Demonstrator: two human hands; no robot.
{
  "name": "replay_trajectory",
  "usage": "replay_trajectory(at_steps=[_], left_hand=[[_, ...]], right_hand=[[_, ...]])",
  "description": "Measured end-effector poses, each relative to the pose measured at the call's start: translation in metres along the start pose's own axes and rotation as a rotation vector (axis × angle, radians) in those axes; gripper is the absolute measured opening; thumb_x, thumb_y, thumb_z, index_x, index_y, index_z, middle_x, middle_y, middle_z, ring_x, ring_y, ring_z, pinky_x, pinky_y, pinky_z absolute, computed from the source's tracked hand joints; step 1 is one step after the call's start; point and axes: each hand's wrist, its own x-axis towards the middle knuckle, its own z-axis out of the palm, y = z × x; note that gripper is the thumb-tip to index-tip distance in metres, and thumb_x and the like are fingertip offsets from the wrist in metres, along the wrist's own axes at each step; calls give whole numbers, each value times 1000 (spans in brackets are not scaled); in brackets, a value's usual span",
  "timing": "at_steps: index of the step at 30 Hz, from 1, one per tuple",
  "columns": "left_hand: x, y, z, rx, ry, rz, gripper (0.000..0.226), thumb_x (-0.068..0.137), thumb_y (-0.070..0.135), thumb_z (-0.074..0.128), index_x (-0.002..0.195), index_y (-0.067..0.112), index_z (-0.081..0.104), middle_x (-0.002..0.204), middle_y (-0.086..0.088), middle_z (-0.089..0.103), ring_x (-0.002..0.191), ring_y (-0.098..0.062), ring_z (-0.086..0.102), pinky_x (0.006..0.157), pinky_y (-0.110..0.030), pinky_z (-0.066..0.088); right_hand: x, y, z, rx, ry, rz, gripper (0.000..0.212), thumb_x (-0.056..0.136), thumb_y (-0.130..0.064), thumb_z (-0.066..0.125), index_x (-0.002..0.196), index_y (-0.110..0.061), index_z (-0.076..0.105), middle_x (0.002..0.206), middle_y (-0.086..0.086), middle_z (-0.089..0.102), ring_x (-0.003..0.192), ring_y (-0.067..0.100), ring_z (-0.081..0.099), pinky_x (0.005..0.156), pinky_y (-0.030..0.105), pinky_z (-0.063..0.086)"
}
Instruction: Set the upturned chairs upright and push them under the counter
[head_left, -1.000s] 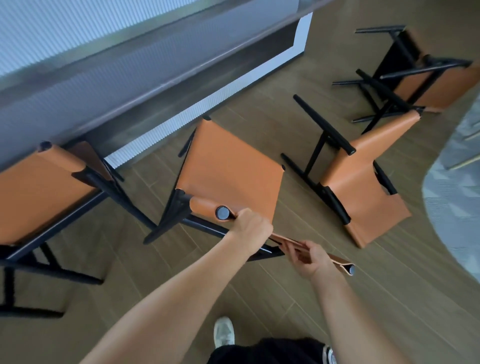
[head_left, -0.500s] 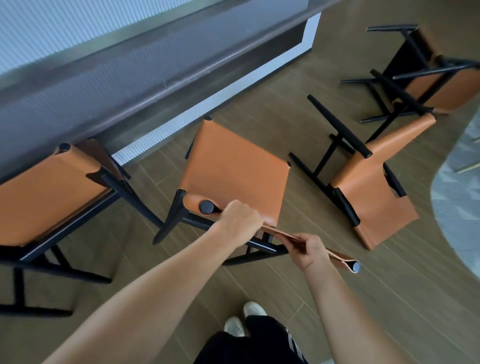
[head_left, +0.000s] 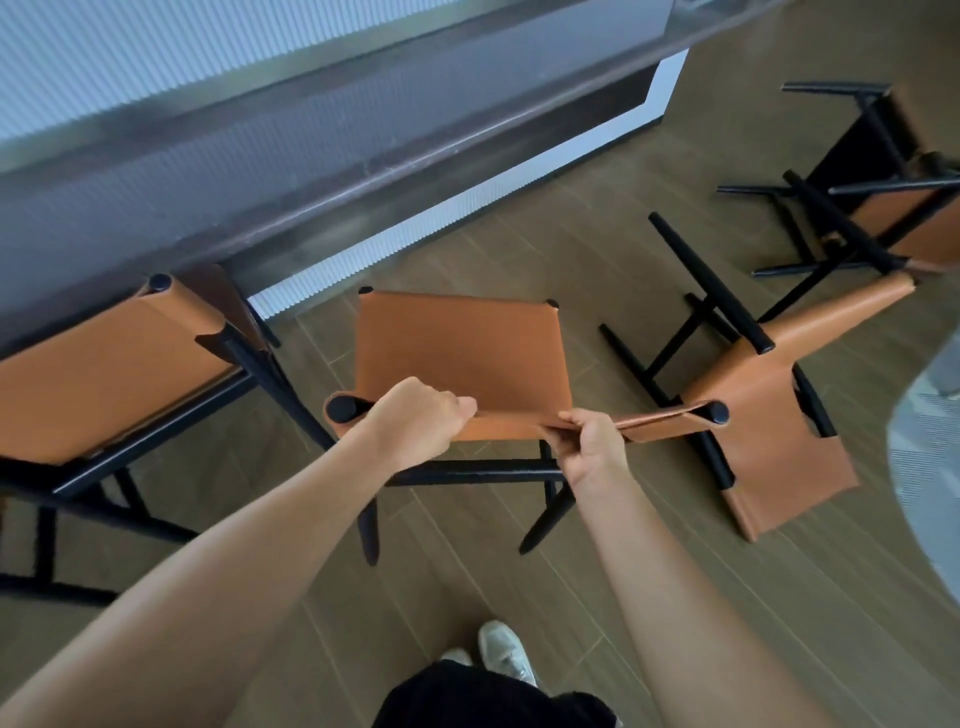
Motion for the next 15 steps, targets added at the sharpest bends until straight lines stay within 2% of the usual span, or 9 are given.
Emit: replay_trajectory(at_steps=[1,3,5,7,9,12,15], left_hand=[[-3,-5,3,-18,7,-32,16,91,10,45,105,15,50,72,3,50,59,-21,54,51,-30,31],[-12,-14,10,-64,11,-91,16,92,16,46,107,16,50,82,2,61,69,-21,62,55,-29,36],[-23,-20,19,-108,10,-146,17,92,19,47,109,16,50,87,2,64,74,-21,65,57,-27,37],[-33,-24,28,-149,11,-194,18,91,17,48,108,15,51,85,2,64,72,-21,64,57,-27,35],[-39,-24,37,-170,9,-223,17,90,14,47,107,14,51,84,2,64,71,-22,64,56,-27,34],[-41,-22,46,-157,7,-229,19,91,12,44,108,14,51,87,2,65,72,-23,64,56,-28,33],[-42,-26,49,-160,19,-227,20,91,10,42,108,14,51,88,1,65,73,-23,64,56,-28,31]], right_hand=[[1,1,10,-18,-12,-12,21,84,18,47,99,3,48,98,23,56,87,35,62,71,47,57],[1,6,27,-50,-44,-29,18,84,19,46,91,3,48,90,20,54,79,33,61,69,49,58],[0,13,41,-99,-72,-25,20,84,20,45,82,1,47,84,18,54,74,32,60,51,44,57],[-1,22,50,-133,-82,-20,21,83,21,45,83,0,47,85,19,54,76,34,61,42,40,55],[0,28,55,-148,-90,-13,21,83,20,46,86,-1,48,89,20,55,79,35,61,43,40,56],[3,33,55,-152,-91,-15,23,83,21,45,83,-2,47,84,18,55,75,32,61,56,47,60],[1,34,56,-155,-87,-11,23,83,20,45,86,-2,47,86,20,55,75,33,61,46,42,57]])
